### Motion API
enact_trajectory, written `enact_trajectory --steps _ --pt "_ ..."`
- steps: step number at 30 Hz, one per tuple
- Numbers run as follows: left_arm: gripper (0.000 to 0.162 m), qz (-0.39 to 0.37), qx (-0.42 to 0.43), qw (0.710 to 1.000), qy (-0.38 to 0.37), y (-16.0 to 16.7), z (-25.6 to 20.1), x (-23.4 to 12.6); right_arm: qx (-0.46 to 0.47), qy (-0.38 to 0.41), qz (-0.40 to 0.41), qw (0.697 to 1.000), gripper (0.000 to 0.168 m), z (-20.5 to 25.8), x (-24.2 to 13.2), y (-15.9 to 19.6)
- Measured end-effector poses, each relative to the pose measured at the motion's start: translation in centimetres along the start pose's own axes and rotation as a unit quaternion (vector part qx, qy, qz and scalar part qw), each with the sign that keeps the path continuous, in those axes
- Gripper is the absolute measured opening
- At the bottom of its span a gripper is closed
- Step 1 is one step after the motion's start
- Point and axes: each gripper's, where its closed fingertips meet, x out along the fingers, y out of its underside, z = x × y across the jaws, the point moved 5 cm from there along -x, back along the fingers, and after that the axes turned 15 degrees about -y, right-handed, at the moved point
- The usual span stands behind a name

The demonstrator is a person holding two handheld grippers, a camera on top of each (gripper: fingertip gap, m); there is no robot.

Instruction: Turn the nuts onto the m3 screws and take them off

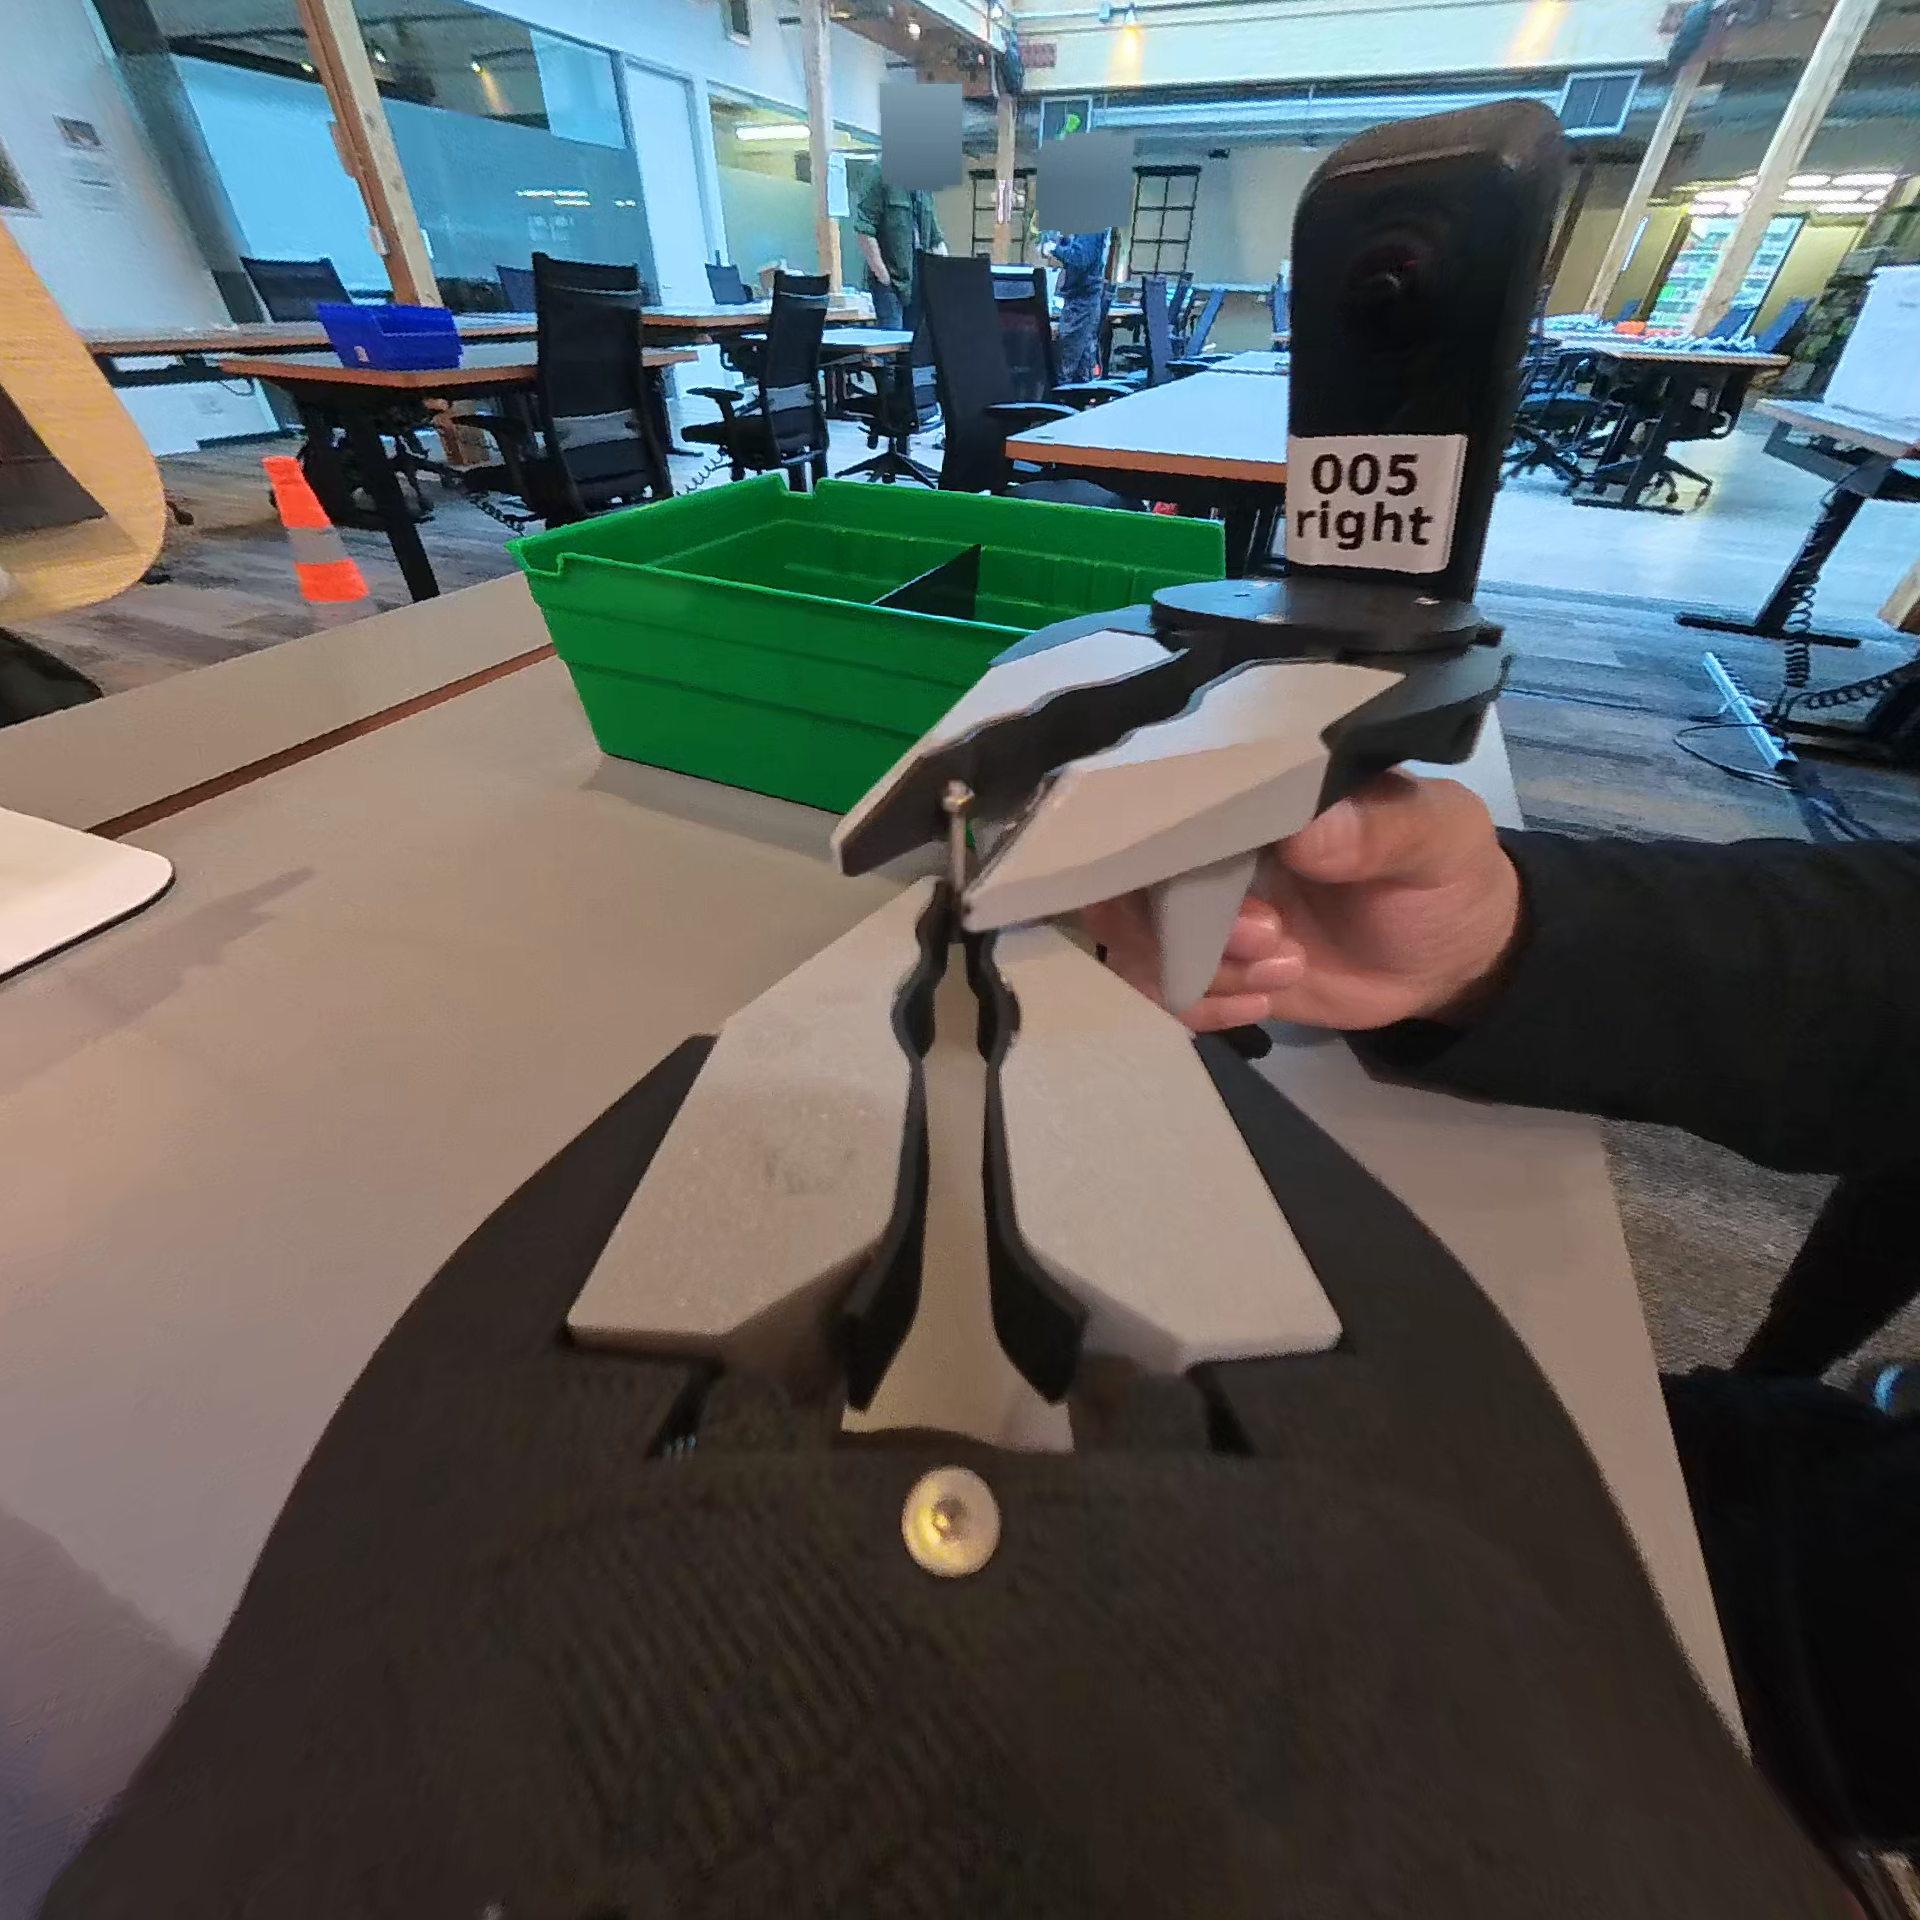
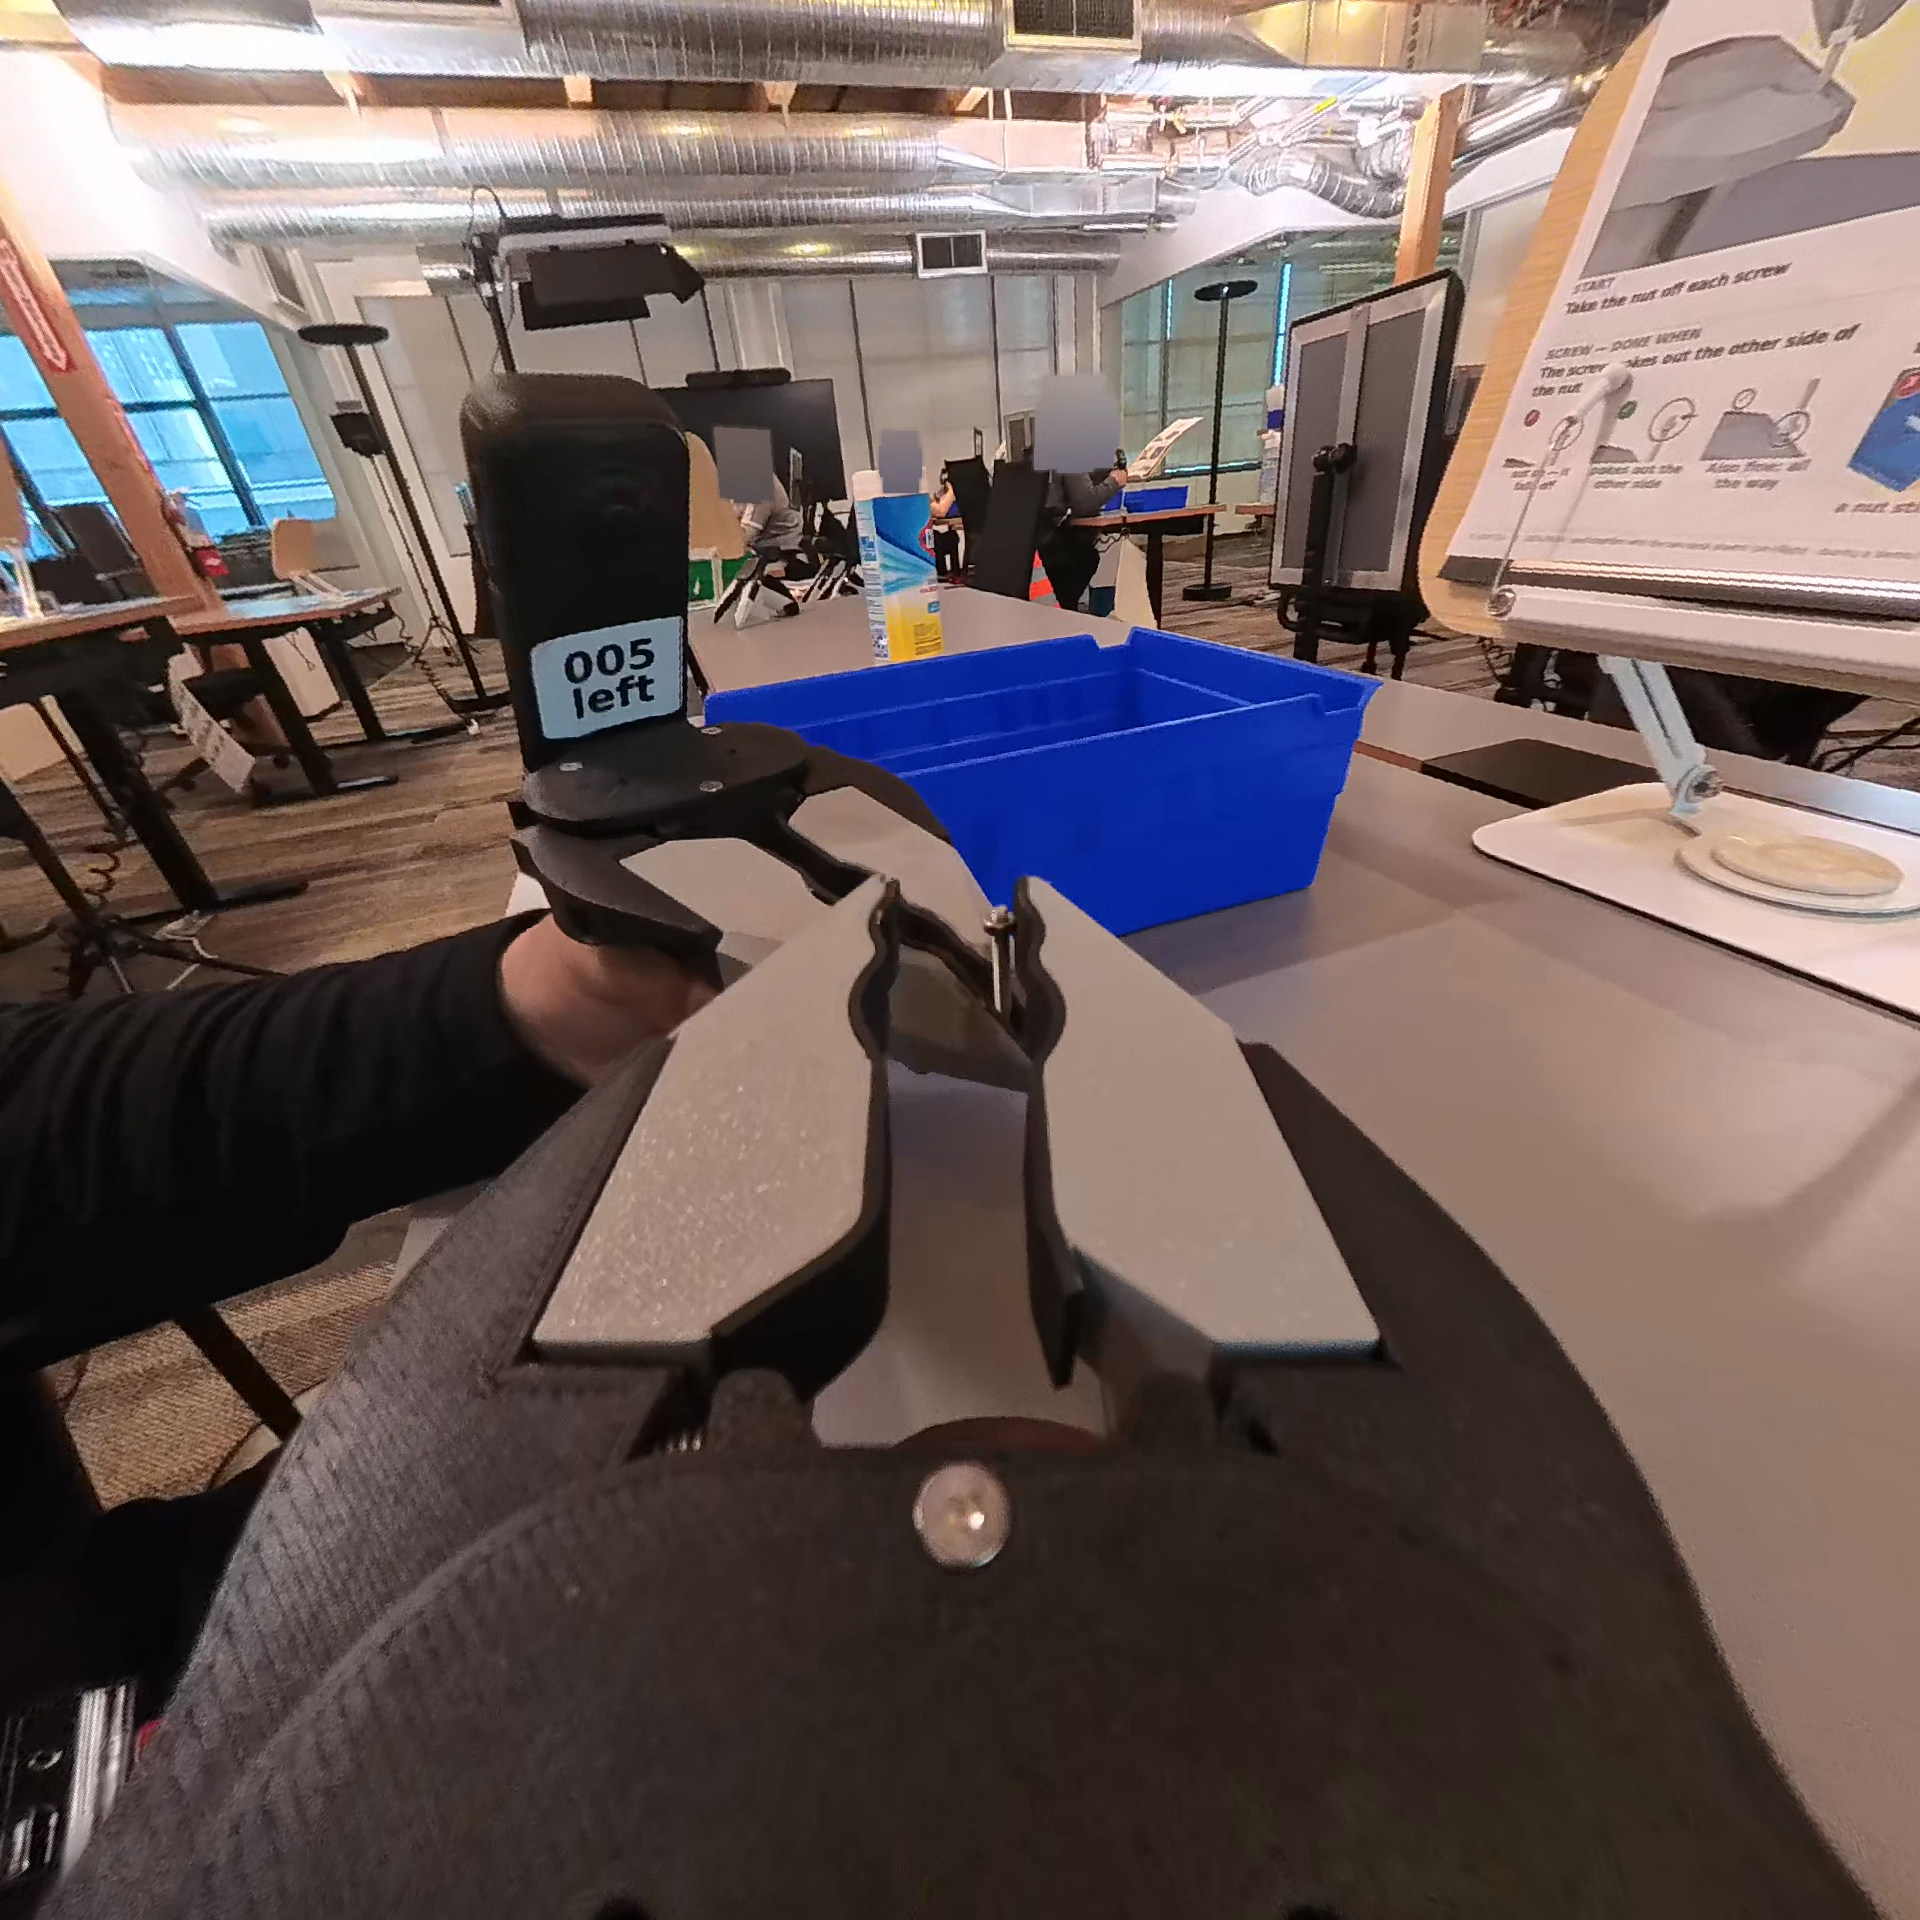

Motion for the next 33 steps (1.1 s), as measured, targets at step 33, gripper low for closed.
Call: enact_trajectory --steps 33 --pt "0.000 0.006 -0.004 1.000 -0.026 0.2 0.8 0.0 -0.020 0.041 0.015 0.999 0.002 -0.6 -0.6 0.0"
